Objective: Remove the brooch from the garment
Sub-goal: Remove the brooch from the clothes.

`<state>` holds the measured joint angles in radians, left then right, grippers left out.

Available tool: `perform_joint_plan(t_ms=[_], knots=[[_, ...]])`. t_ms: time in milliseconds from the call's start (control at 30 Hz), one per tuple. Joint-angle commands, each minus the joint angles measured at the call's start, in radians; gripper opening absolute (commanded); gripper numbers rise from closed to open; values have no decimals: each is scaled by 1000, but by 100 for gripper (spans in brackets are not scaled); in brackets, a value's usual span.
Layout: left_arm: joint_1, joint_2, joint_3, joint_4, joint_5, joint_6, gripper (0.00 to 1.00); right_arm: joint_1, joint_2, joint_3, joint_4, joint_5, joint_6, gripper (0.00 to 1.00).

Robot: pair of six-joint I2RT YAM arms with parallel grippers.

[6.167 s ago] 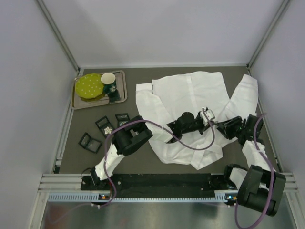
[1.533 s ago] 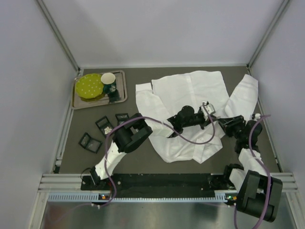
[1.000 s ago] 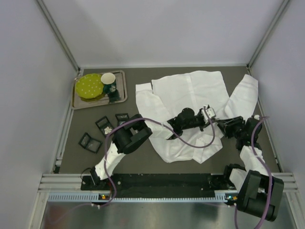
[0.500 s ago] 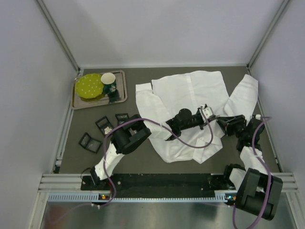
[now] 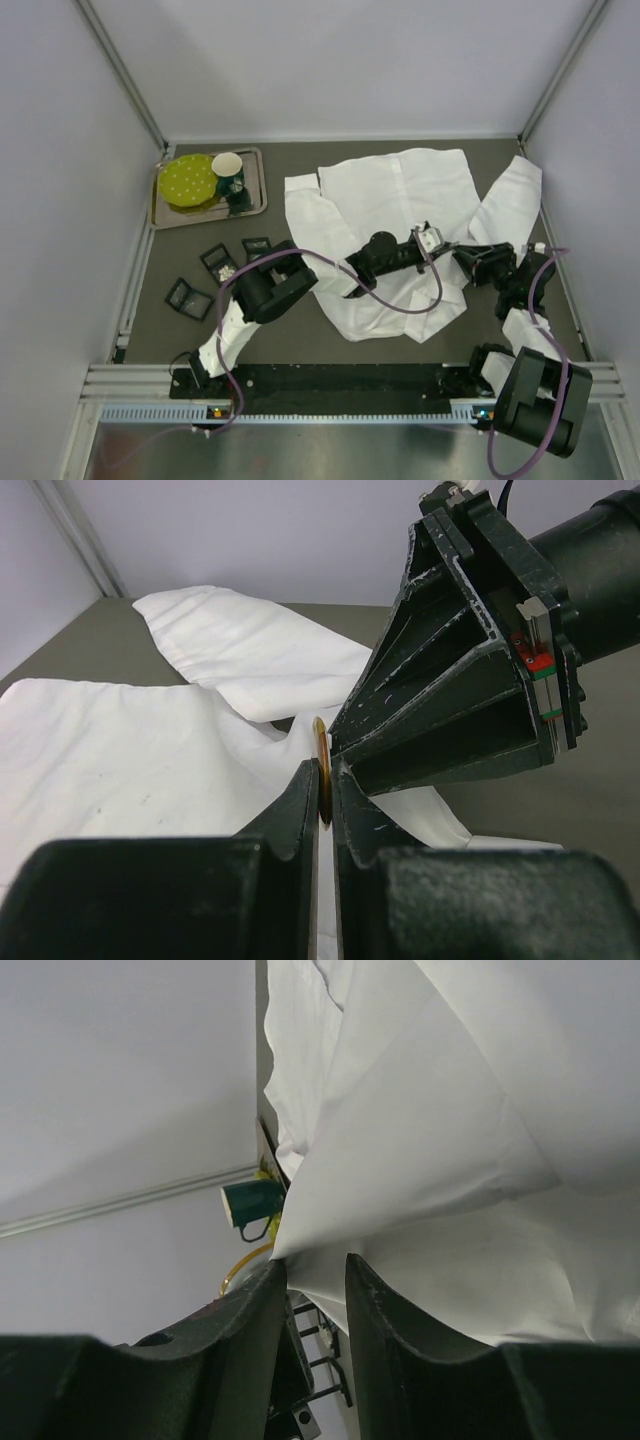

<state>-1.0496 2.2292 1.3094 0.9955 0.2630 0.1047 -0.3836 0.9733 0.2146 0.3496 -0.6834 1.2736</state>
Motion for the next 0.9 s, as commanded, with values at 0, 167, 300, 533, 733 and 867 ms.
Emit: perform_joint_plan(t_ms=[0,167,300,533,733,867], knots=[[-153,17,-55,-195,320,-79,0,0,-44,72,304,-56,93,36],[-153,18,-47,-218,303,-76,0,0,-59,86,270,-61,77,36],[-153,23,-18,-267,297,-79,0,0,-94,124,195,-64,-11,36],[-144,27,22,-304,323,-154,0,6,-143,132,148,-88,-131,36],[-133,-19,7,-323,257,-154,0,14,-231,250,-360,53,-362,37],[-135,-39,8,-383,202,-63,0,14,-235,337,-620,191,-463,38]])
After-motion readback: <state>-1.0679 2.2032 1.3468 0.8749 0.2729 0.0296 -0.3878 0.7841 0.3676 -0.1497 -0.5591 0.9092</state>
